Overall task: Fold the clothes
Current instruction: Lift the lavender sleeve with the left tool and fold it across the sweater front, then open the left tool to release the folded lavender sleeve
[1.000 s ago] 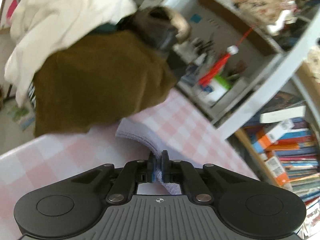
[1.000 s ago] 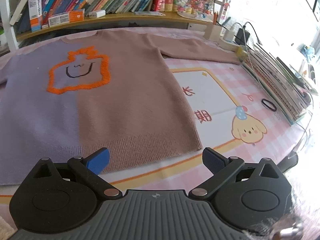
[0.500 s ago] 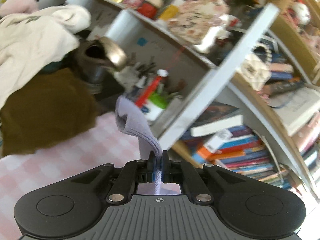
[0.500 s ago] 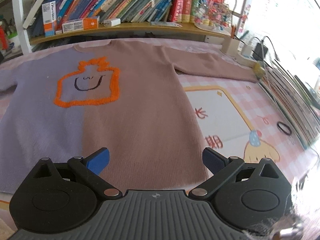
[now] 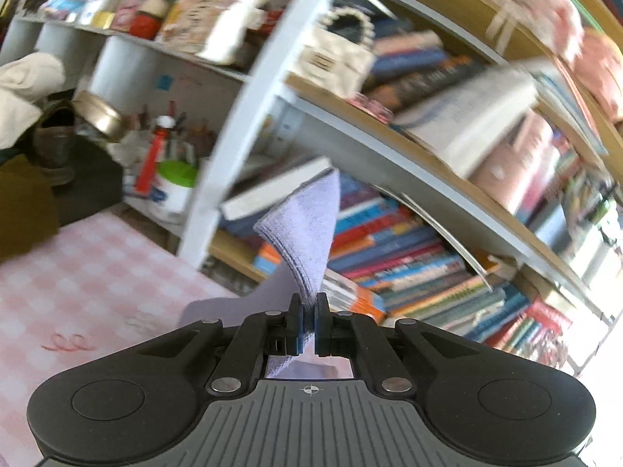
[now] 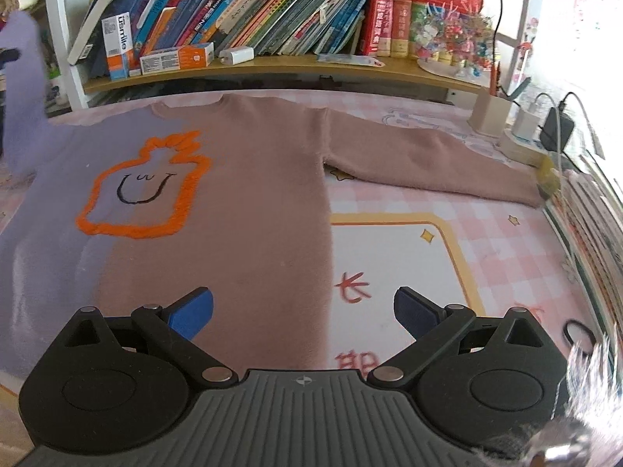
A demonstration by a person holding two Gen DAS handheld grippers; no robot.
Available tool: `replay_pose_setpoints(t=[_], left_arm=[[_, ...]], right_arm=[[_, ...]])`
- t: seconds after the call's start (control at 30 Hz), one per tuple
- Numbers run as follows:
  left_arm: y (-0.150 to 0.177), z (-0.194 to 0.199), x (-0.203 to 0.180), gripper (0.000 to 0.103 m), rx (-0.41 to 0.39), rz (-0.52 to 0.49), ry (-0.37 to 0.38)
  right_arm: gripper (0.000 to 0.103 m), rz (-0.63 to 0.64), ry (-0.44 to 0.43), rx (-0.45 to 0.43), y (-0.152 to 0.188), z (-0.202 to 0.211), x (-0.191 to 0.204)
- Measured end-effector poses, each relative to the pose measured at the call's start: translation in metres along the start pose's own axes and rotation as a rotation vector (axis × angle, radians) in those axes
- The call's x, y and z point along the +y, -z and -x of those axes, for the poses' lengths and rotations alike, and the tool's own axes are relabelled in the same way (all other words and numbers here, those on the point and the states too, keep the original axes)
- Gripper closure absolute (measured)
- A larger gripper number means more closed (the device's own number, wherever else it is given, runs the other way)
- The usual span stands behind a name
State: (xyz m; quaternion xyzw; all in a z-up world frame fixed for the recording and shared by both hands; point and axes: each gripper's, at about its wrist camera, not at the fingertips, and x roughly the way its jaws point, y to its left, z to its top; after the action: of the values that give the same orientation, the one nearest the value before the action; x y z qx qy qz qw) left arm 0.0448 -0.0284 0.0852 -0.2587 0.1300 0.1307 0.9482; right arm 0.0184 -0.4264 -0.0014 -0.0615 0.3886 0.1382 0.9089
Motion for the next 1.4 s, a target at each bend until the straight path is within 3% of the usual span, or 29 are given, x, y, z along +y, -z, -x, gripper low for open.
replay_pose_setpoints(t=[0.43, 0.9, 1.0, 1.07, 1.1, 1.13, 1.23, 1.37, 1.4], left_arm=[[0.056, -0.054, -0.113, 0.1, 0.114, -0.157, 0.019], [0.134, -0.106, -0.142, 0.098, 0.294, -0.334, -0.052], [0.144, -0.114, -0.144, 0.083, 0.357, -0.357, -0.052], [0.148, -0.114, -0.145, 0.056, 0.405, -0.362, -0.014], [0.15, -0.112, -0.146, 0.035, 0.421, -0.362, 0.019], [0.151, -0.106, -0.149, 0.028, 0.415, -0.374, 0.05], [0.15, -0.084, -0.156, 0.027, 0.399, -0.426, 0.113], [0.141, -0.049, -0.145, 0.027, 0.361, -0.475, 0.086], [0.139, -0.039, -0.136, 0.028, 0.356, -0.482, 0.049]], right_arm=[[0.003, 0.031, -0.134, 0.011, -0.002, -0.012, -0.046], [0.003, -0.027, -0.109, 0.041, 0.003, -0.019, -0.084], [0.003, -0.034, -0.105, 0.046, 0.003, -0.02, -0.086], [0.003, -0.034, -0.107, 0.046, 0.002, -0.021, -0.086], [0.003, -0.032, -0.109, 0.045, 0.002, -0.021, -0.085], [0.003, -0.03, -0.111, 0.045, 0.001, -0.021, -0.084], [0.003, -0.026, -0.123, 0.042, -0.001, -0.023, -0.081], [0.003, -0.017, -0.148, 0.038, -0.004, -0.025, -0.076], [0.003, -0.015, -0.157, 0.038, -0.005, -0.026, -0.074]])
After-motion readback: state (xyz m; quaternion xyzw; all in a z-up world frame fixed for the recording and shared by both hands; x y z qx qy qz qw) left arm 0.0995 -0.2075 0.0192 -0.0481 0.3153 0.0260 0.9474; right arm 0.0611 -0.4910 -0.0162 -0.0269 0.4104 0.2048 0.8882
